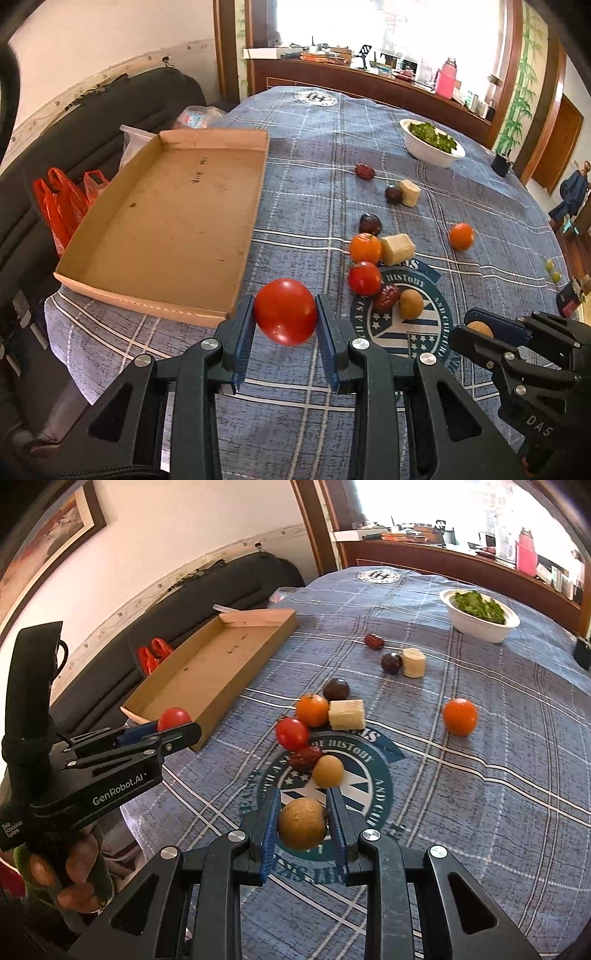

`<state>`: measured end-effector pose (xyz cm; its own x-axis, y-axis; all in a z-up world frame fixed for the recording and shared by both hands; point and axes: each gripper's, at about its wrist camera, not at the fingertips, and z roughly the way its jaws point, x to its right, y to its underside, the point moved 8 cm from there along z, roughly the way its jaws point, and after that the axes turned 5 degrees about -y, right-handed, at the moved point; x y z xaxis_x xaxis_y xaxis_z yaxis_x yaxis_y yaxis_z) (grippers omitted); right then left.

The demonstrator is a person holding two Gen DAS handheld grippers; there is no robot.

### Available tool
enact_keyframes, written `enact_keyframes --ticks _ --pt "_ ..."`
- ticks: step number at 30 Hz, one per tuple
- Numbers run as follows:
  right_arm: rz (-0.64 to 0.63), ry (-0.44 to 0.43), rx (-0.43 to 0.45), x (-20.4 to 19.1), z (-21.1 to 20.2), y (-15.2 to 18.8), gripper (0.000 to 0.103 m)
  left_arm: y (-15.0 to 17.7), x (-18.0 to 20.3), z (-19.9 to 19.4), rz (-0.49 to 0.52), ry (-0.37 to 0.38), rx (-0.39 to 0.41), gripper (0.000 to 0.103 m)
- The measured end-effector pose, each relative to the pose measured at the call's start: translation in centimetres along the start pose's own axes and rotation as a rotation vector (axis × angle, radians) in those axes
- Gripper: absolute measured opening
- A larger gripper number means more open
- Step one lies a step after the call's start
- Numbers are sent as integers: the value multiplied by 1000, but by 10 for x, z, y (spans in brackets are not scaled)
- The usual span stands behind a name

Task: Organize fruits
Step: 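Carry both fruits into the cardboard tray and open both grippers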

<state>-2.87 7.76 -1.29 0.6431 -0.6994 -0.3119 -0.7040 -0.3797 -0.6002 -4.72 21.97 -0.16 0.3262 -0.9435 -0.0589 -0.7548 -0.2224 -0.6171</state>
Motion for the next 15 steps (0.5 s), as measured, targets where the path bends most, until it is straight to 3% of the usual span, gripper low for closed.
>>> enact_keyframes --ticks 15 --pt "-86 -69 -6 -47 23 -30 26 -14 -47 5 -58 -50 15 30"
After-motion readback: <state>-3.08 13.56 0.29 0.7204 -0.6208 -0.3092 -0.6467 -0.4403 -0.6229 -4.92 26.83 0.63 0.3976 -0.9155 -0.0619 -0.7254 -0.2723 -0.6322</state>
